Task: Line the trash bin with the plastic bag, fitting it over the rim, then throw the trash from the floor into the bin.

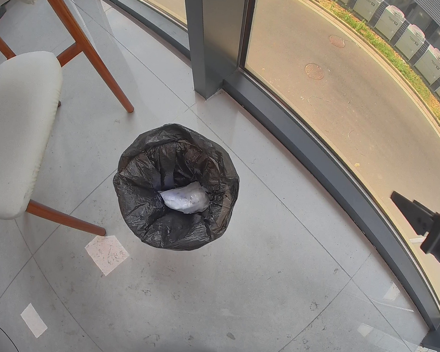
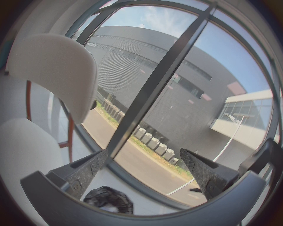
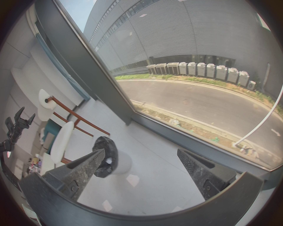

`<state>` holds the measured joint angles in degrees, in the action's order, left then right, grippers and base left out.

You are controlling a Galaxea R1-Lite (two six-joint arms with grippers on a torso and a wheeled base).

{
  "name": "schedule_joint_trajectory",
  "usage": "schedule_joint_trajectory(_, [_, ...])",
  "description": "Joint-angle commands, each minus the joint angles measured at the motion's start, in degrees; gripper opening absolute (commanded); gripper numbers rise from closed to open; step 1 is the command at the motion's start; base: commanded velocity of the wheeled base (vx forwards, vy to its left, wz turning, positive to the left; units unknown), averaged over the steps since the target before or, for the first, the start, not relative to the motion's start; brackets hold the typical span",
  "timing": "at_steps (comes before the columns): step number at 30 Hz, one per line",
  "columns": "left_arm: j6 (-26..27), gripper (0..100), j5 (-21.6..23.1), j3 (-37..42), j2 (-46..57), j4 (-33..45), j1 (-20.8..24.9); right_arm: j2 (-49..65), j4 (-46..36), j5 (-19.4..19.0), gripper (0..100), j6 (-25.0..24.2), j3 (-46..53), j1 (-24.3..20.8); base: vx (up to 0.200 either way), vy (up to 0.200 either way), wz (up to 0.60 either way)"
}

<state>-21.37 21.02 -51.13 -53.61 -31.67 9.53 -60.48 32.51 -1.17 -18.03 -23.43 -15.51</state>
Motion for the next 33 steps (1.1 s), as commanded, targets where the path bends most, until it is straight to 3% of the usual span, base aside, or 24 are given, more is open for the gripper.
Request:
schedule_joint_trajectory(1, [8.10,100,0.60,6.83,9.49,7.50,-13.84,29.28,-19.15,-0.32,100,3.62,3.13,14.36,0.000,0.000,0.00])
schedule_joint_trajectory(10, [7.66,100,0.78,21.86,28.65,9.17,-13.40,46.06,-21.53,-3.05,100,5.81,12.18,15.07,0.000,0.000,0.00])
schedule_joint_trajectory(13, [8.01,100,1.22,36.71,42.45,12.07,-13.31,54.85,-22.40,-4.28,100,13.55,20.79,15.86,0.000,0.000,0.00])
schedule_joint_trajectory(15, [8.36,100,2.80,44.89,49.66,14.09,-13.31,59.42,-27.77,-6.04,100,16.80,23.43,16.03,0.000,0.000,0.00])
schedule_joint_trajectory(16, [10.56,100,2.89,49.11,51.24,14.27,-13.31,60.48,-31.90,-5.95,100,16.45,22.46,15.77,0.000,0.000,0.00])
schedule_joint_trajectory(17, [16.27,100,2.63,51.13,50.54,16.47,-13.40,60.48,-34.27,-5.51,100,15.31,21.15,15.77,0.000,0.000,0.00])
schedule_joint_trajectory(18, [20.40,100,2.01,51.13,49.92,21.83,-13.58,60.48,-33.57,-4.54,100,15.13,21.41,15.77,0.000,0.000,0.00])
schedule_joint_trajectory(19, [23.74,100,0.69,50.78,49.92,30.09,-13.75,60.48,-31.55,-3.31,100,16.27,22.55,15.77,0.000,0.000,0.00])
schedule_joint_trajectory(20, [23.83,100,0.17,50.42,49.92,31.06,-13.75,60.48,-30.14,-2.43,100,17.59,23.08,15.77,0.000,0.000,0.00])
schedule_joint_trajectory(22, [23.13,100,-3.61,51.04,49.92,26.66,-13.75,60.48,-32.78,-0.32,100,21.55,23.17,15.77,0.000,0.000,0.00])
schedule_joint_trajectory(23, [23.22,100,-4.41,51.04,49.92,26.84,-13.75,60.48,-33.39,-0.06,100,21.81,23.17,15.68,0.000,0.000,0.00])
schedule_joint_trajectory(25, [23.66,100,-11.35,51.04,49.83,27.98,-13.75,60.48,-33.39,-0.68,100,21.37,23.08,15.68,0.000,0.000,0.00])
schedule_joint_trajectory(26, [23.66,100,-11.35,51.04,49.83,27.98,-13.75,60.48,-33.39,-0.68,100,21.37,23.08,15.68,0.000,0.000,0.00])
schedule_joint_trajectory(27, [24.45,100,-17.06,51.04,49.83,27.89,-13.75,60.48,-33.04,-0.68,100,20.67,23.17,15.59,0.000,0.000,0.00])
schedule_joint_trajectory(30, [24.01,100,-26.55,51.04,49.83,29.30,-13.40,60.48,-32.69,-0.41,100,20.14,23.34,15.59,0.000,0.000,0.00])
schedule_joint_trajectory(33, [23.92,100,-21.98,51.13,49.92,29.83,-13.40,60.48,-32.69,-0.24,100,20.05,23.43,15.51,0.000,0.000,0.00])
